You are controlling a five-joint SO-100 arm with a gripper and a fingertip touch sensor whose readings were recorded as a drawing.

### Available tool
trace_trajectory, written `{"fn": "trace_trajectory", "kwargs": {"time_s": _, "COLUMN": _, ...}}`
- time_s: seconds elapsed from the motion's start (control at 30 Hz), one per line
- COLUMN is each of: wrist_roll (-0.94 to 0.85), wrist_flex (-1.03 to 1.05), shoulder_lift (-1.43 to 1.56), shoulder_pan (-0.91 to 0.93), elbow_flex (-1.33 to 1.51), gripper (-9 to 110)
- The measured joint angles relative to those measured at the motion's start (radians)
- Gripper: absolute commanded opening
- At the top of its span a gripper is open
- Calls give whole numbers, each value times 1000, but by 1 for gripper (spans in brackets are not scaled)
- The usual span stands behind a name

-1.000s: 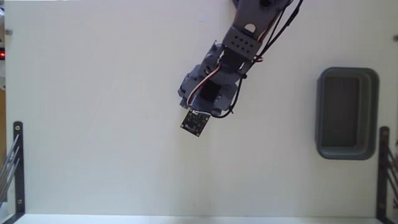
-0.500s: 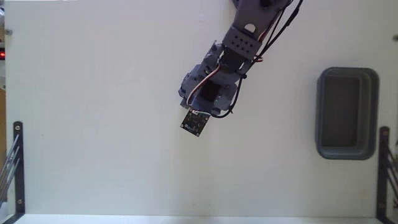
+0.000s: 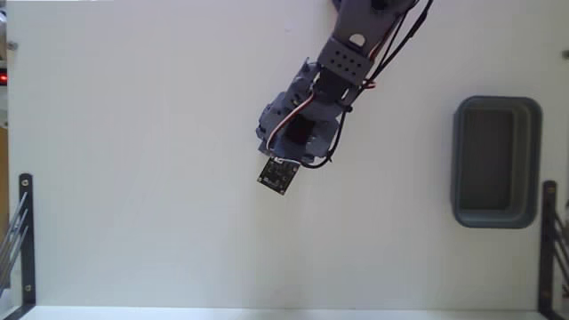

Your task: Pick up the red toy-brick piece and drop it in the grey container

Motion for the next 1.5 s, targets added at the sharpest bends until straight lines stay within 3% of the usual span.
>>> {"fn": "trace_trajectory", "kwargs": {"time_s": 1.5, "wrist_roll": -2, "wrist_flex": 0, "shoulder_lift": 0, "shoulder_pan": 2, "elbow_flex": 0, "gripper": 24}}
